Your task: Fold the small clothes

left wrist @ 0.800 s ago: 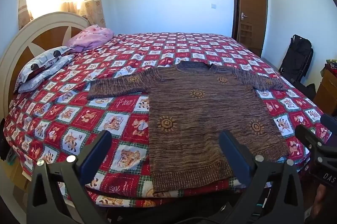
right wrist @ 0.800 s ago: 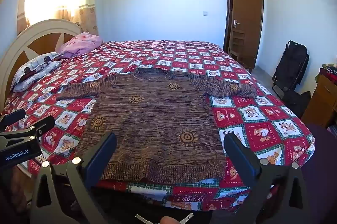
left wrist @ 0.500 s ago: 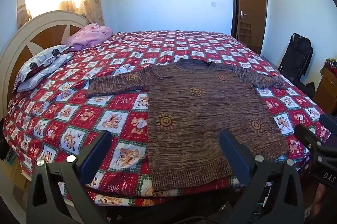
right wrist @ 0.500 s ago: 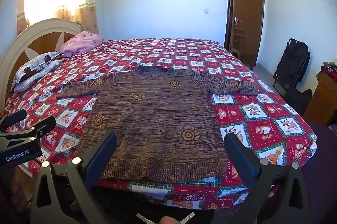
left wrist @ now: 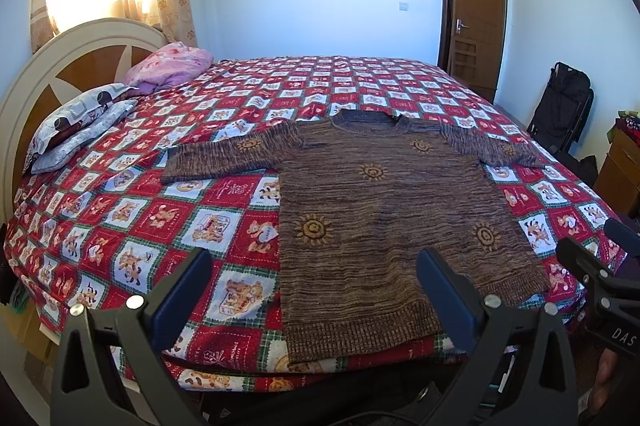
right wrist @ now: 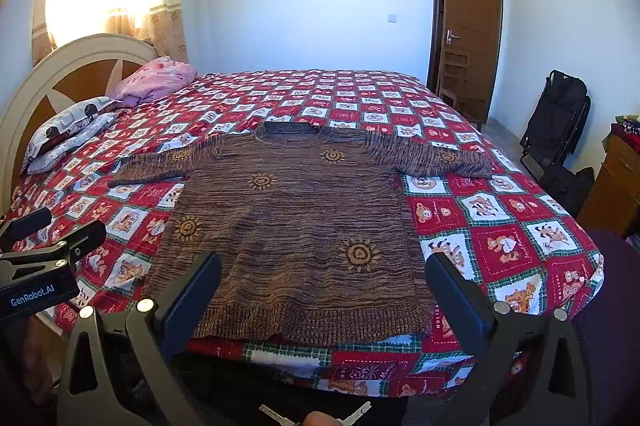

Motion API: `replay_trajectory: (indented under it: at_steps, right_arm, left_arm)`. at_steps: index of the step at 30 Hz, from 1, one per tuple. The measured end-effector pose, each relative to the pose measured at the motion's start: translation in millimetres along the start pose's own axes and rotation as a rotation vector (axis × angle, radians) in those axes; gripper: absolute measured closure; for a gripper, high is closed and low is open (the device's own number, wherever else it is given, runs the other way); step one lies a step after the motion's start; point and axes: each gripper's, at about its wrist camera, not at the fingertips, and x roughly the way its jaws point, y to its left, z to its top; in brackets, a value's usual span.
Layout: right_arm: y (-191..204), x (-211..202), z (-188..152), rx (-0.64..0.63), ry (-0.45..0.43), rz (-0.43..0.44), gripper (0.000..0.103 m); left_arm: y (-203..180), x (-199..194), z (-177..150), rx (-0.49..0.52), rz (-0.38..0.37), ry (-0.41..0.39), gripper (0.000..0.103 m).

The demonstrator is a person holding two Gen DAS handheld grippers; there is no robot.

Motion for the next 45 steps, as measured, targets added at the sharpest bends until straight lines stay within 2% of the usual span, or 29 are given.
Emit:
replay_trajectory:
  at_steps: [45]
  right_arm:
    - [-2.6,3.5,-1.3,0.02,0.017,0.004,0.001]
  left_arm:
    - [-8.2,1.1,-10.2,-0.01,-0.006,0.014,0.0]
